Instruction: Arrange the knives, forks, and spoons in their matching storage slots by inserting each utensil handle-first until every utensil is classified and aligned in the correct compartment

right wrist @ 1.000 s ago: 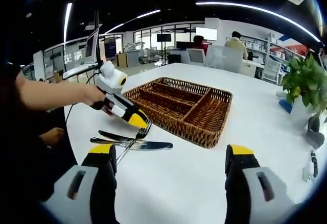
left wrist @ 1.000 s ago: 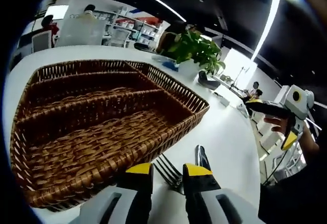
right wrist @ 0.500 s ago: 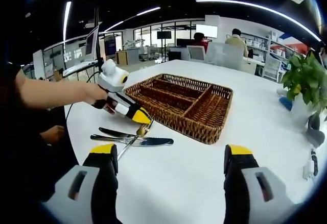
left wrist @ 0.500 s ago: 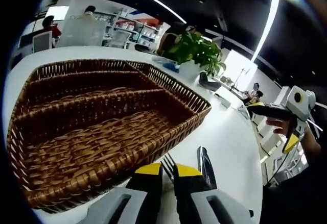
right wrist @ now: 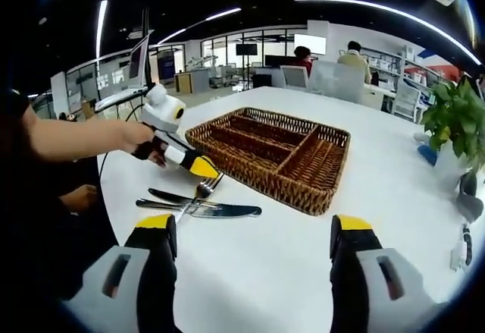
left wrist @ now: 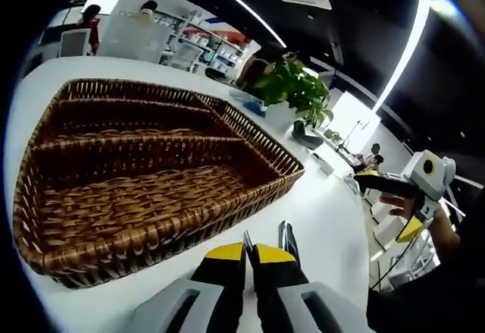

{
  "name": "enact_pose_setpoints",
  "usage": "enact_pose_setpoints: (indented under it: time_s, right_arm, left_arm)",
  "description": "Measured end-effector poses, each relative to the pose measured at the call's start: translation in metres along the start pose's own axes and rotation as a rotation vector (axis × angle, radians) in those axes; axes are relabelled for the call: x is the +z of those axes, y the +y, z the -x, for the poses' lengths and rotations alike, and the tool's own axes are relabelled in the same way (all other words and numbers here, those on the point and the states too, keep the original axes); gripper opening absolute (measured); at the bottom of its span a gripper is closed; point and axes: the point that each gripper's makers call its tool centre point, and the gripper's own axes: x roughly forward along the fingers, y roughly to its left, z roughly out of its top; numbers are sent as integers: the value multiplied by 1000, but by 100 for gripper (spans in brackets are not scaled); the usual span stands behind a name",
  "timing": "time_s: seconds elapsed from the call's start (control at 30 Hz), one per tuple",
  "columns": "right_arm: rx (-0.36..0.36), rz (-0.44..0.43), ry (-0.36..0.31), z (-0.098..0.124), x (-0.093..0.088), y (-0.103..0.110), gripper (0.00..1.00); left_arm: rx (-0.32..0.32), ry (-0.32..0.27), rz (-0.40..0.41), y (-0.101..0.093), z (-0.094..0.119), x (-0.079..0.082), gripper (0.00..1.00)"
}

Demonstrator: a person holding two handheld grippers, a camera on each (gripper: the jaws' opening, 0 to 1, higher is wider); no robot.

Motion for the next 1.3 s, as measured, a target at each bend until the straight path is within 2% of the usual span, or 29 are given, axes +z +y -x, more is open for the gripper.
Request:
enact_pose_setpoints:
  time_s: [0.27, 0.63, 0.83, 1.1, 1.3]
  right_arm:
    - [18, 17, -9, -4, 8, 6, 85]
    - [28, 27, -4, -6, 9, 9, 86]
    - [31, 30, -3, -7, 10, 9, 86]
    - [32, 32, -14, -7, 17, 8, 86]
    - [29, 22, -46, -7, 29, 5, 88]
  left_arm:
    - [-2, -80, 64, -11, 17, 16, 0]
    - [-12, -130, 79, -31, 31, 31, 0]
    - [-50, -153, 110, -43, 33, 46, 0]
    - [-47, -197, 74, -49, 40, 71, 0]
    - [-24, -235, 60, -44, 46, 92, 0]
